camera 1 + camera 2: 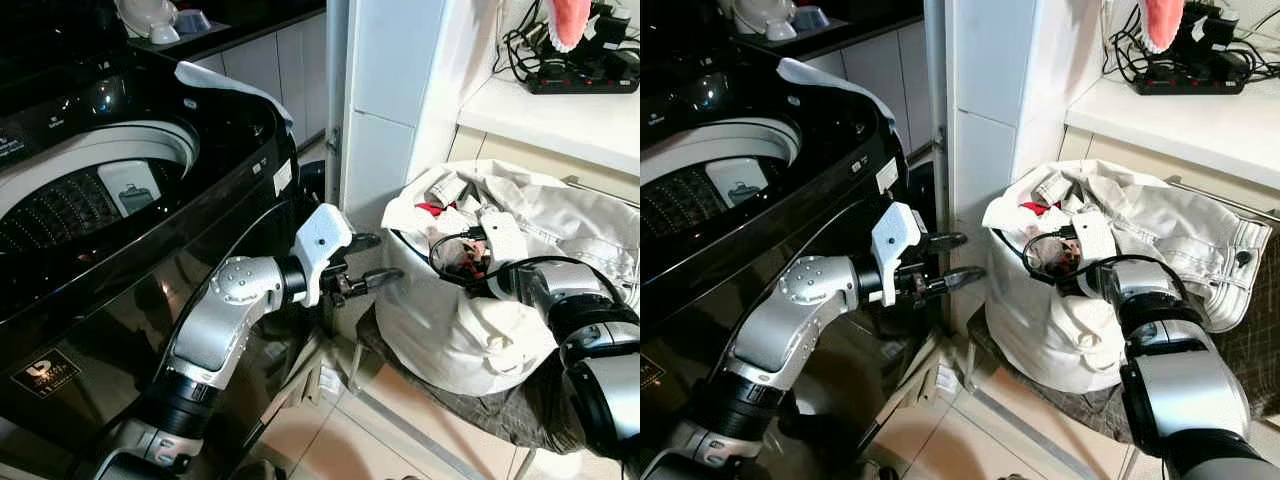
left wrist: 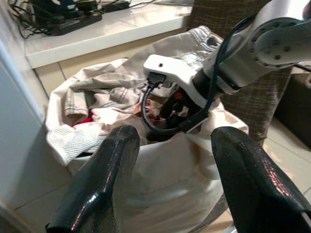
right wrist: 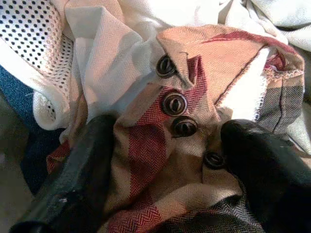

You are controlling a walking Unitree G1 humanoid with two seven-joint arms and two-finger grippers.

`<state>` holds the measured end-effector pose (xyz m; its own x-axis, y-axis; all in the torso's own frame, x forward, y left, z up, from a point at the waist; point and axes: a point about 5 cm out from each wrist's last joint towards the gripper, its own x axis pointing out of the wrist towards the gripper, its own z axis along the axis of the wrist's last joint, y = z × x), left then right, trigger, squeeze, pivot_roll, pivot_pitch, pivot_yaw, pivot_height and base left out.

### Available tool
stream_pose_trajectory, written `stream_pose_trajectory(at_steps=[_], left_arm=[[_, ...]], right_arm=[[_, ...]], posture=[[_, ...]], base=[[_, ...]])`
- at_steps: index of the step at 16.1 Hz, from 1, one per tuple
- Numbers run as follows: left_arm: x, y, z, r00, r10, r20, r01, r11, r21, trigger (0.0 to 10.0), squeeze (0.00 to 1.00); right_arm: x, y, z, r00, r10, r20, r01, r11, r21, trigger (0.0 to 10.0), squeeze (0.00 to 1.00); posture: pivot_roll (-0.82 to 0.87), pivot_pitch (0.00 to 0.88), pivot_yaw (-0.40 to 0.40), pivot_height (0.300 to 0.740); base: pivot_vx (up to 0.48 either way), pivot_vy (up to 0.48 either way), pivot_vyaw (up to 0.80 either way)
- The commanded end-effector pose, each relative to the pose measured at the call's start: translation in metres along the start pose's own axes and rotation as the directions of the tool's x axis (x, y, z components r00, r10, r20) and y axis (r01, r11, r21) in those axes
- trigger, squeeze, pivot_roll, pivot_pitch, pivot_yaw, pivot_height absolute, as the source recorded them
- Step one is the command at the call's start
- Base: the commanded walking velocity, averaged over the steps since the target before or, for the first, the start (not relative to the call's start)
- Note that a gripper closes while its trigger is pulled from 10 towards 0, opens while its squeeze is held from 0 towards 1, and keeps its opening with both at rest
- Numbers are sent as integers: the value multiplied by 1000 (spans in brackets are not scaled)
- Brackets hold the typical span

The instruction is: Clothes washing

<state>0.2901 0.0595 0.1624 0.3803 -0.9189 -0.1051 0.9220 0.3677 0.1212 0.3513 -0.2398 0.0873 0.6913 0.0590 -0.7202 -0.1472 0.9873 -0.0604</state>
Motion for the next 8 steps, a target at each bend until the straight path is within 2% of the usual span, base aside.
stream_pose_trajectory(at_steps=[1,8], left_arm=[[-1,-4,1,1000,-21,0,21,1000,-2,10000,0],[-2,-10,2,998,-62,-3,62,998,-19,10000,0]], right_arm=[[-2,-3,4,1000,-7,5,7,1000,-8,0,0],[-3,-6,6,999,-9,34,9,1000,14,0,0]], posture=[[-29,0,37,740],[-34,0,42,740]], base=[[0,0,0],[0,0,0]])
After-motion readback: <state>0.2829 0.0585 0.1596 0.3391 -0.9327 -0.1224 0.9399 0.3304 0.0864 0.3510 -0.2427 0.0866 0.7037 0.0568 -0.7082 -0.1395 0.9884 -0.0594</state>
